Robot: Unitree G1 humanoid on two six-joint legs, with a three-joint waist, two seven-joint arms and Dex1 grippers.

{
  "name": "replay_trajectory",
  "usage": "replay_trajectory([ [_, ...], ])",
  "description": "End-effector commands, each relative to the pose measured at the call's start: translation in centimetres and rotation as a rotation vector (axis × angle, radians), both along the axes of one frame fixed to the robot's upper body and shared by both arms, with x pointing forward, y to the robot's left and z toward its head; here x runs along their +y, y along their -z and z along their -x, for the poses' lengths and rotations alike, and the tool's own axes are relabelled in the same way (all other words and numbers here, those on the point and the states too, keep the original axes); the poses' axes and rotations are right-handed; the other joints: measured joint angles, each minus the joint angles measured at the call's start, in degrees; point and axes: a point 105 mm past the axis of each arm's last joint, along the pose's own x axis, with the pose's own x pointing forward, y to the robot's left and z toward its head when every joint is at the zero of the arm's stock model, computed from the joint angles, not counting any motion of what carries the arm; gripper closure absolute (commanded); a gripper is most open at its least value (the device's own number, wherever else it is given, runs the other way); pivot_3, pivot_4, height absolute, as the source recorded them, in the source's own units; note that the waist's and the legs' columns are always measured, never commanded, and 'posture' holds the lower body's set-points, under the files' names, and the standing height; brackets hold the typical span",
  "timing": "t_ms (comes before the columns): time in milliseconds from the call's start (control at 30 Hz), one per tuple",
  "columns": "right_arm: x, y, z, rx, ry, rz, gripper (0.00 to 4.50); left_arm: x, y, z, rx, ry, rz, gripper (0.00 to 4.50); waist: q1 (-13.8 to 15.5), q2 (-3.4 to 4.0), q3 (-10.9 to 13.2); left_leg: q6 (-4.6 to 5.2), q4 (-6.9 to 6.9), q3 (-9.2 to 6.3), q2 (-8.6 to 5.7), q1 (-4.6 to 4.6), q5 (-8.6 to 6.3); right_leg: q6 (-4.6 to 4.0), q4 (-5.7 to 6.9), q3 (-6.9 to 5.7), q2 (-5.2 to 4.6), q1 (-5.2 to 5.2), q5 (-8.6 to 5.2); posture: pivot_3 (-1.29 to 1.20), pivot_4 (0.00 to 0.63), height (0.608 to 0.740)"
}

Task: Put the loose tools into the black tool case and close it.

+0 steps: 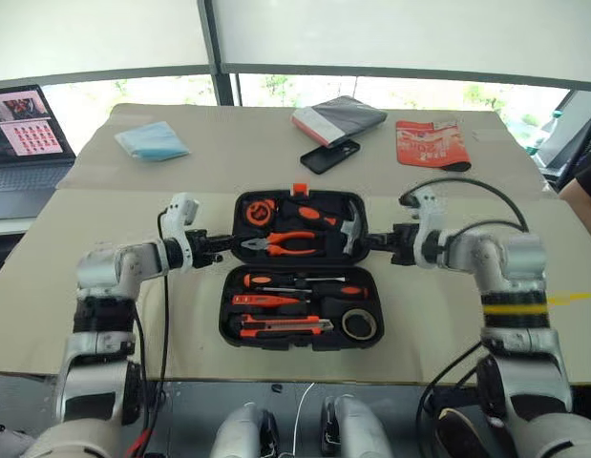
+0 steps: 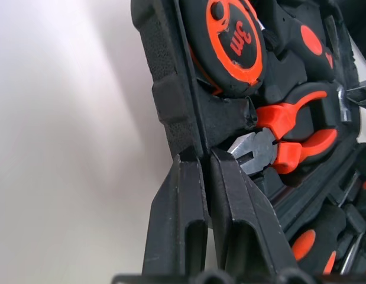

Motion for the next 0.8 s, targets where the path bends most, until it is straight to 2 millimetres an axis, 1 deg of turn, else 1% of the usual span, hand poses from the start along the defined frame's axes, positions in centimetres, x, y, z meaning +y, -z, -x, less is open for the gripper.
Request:
replay_trajectory([
  [33,0.7,-3.1,2.5,-0.498,-0.258,0.306,4.50,1.5,-5.0,0.2,-0.375,-0.066,0.018,4.44,0.2,-0.02,0.0,0.37,-0.03,0.04,-0.04,-0.07,0.21,0.02,-0.15,-0.08,0.06,-0.04,0.00,0.00,0.150,0.740],
  [67,0.8,-2.5,3.3,-0.575,-0.324,0.384,4.50,1.8,-5.2,0.4,-0.407,-0.086,0.028,4.44,0.1,-0.03,0.0,0.38,-0.20,0.02,-0.18,-0.05,0.21,0.09,-0.23,-0.11,-0.01,-0.04,-0.04,0.00,0.150,0.740],
  [133,-0.1,-0.6,4.6,-0.682,-0.352,0.460,4.50,2.1,-3.6,2.2,-0.494,-0.055,-0.083,4.44,0.0,-0.05,0.0,0.44,-0.38,0.12,-0.31,0.03,0.24,0.31,-0.33,0.00,-0.04,-0.04,-0.15,0.00,0.150,0.740],
  [167,-0.5,0.2,5.1,-0.714,-0.357,0.485,4.50,2.0,-2.9,3.0,-0.525,-0.032,-0.132,4.44,-0.2,-0.05,0.0,0.49,-0.55,0.12,-0.35,0.09,0.26,0.60,-0.44,-0.01,-0.06,-0.01,-0.33,0.00,0.150,0.740],
  [200,-0.8,0.6,5.4,-0.774,-0.365,0.526,4.50,1.8,-1.9,4.0,-0.565,0.019,-0.221,4.44,-0.4,-0.05,0.0,0.50,-0.72,0.18,-0.38,0.22,0.27,0.61,-0.49,0.04,-0.06,0.03,-0.33,0.00,0.150,0.740],
  [267,-1.5,1.6,5.9,-0.846,-0.397,0.618,4.50,1.6,-1.3,5.3,-0.696,0.083,-0.368,4.44,-0.6,-0.06,0.0,0.50,-0.88,0.19,-0.40,0.49,0.25,0.48,-0.51,0.06,-0.05,0.23,-0.39,0.00,0.150,0.740],
  [333,-1.7,2.7,6.8,-0.914,-0.471,0.697,4.50,1.7,-0.7,6.1,-0.773,0.096,-0.434,4.44,-0.4,-0.06,0.0,0.39,-0.96,0.20,-0.40,0.85,0.19,0.63,-0.54,0.05,-0.07,0.52,-0.58,0.00,0.150,0.740],
  [367,-1.8,3.1,7.0,-0.935,-0.492,0.713,4.50,1.8,-0.5,6.3,-0.790,0.092,-0.451,4.44,-0.3,-0.07,0.0,0.19,-0.96,0.20,-0.39,0.96,0.08,0.66,-0.53,0.06,-0.13,0.61,-0.62,0.00,0.150,0.740],
  [400,-1.9,3.4,7.3,-0.959,-0.494,0.722,4.50,1.7,0.0,7.0,-0.800,0.134,-0.468,4.44,-0.1,-0.10,0.1,-0.09,-0.96,0.21,-0.37,0.99,-0.08,0.62,-0.54,0.08,-0.21,0.62,-0.67,0.00,0.150,0.740],
  [467,-2.3,4.7,8.0,-0.988,-0.528,0.750,3.73,2.1,1.6,8.7,-0.782,0.218,-0.503,3.74,0.0,-0.18,0.0,-0.08,-0.93,0.16,-0.33,0.99,-0.10,0.62,-0.51,0.10,-0.48,0.65,-0.67,0.00,0.150,0.740],
  [533,-2.8,5.9,8.8,-0.984,-0.566,0.770,3.10,3.1,2.7,9.8,-0.766,0.241,-0.535,3.10,0.0,-0.19,0.0,-0.08,-0.86,0.16,-0.18,1.06,-0.11,0.59,-0.41,0.13,-0.52,0.66,-0.67,0.00,0.150,0.740],
  [600,-3.4,6.3,9.4,-0.986,-0.577,0.784,2.43,4.8,3.3,10.2,-0.731,0.209,-0.573,2.37,0.1,-0.17,0.1,-0.07,-0.86,0.16,-0.13,1.08,-0.11,0.29,-0.30,0.22,-0.56,0.62,-0.85,0.00,0.150,0.740],
  [633,-3.7,6.5,9.6,-0.987,-0.582,0.793,2.06,5.4,3.4,10.3,-0.719,0.188,-0.583,1.96,0.1,-0.16,0.1,-0.07,-0.83,0.16,-0.10,1.06,-0.09,0.29,-0.27,0.23,-0.56,0.60,-0.85,0.00,0.150,0.740],
  [667,-4.0,6.6,9.8,-0.977,-0.585,0.797,1.81,6.2,3.4,10.1,-0.694,0.150,-0.584,1.71,0.1,-0.16,0.1,-0.09,-0.79,0.17,-0.04,1.08,-0.08,0.28,-0.21,0.26,-0.55,0.59,-0.83,0.00,0.150,0.740],
  [700,-4.6,6.8,10.0,-0.931,-0.568,0.786,1.39,7.3,3.4,9.9,-0.653,0.102,-0.571,1.29,0.1,-0.19,0.1,-0.09,-0.74,0.14,0.04,1.08,-0.07,0.27,-0.22,0.25,-0.55,0.64,-0.84,0.00,0.150,0.740],
  [733,-5.2,6.9,10.3,-0.896,-0.557,0.781,1.09,8.2,3.3,9.6,-0.620,0.062,-0.564,1.16,0.2,-0.21,0.0,-0.09,-0.72,0.13,0.14,1.09,-0.06,0.27,-0.27,0.21,-0.53,0.67,-0.84,0.00,0.150,0.740],
  [767,-5.7,6.9,10.7,-0.835,-0.530,0.749,1.09,8.8,3.2,9.3,-0.598,0.032,-0.557,1.16,0.4,-0.23,0.0,-0.09,-0.72,0.10,0.17,1.09,-0.06,0.27,-0.28,0.18,-0.52,0.69,-0.84,0.00,0.150,0.740],
  [800,-6.3,6.8,11.2,-0.758,-0.488,0.693,1.09,8.9,3.0,8.9,-0.583,0.023,-0.547,1.16,0.6,-0.23,0.0,-0.08,-0.72,0.02,0.17,1.09,-0.06,0.28,-0.27,0.17,-0.51,0.71,-0.83,0.00,0.150,0.740],
])
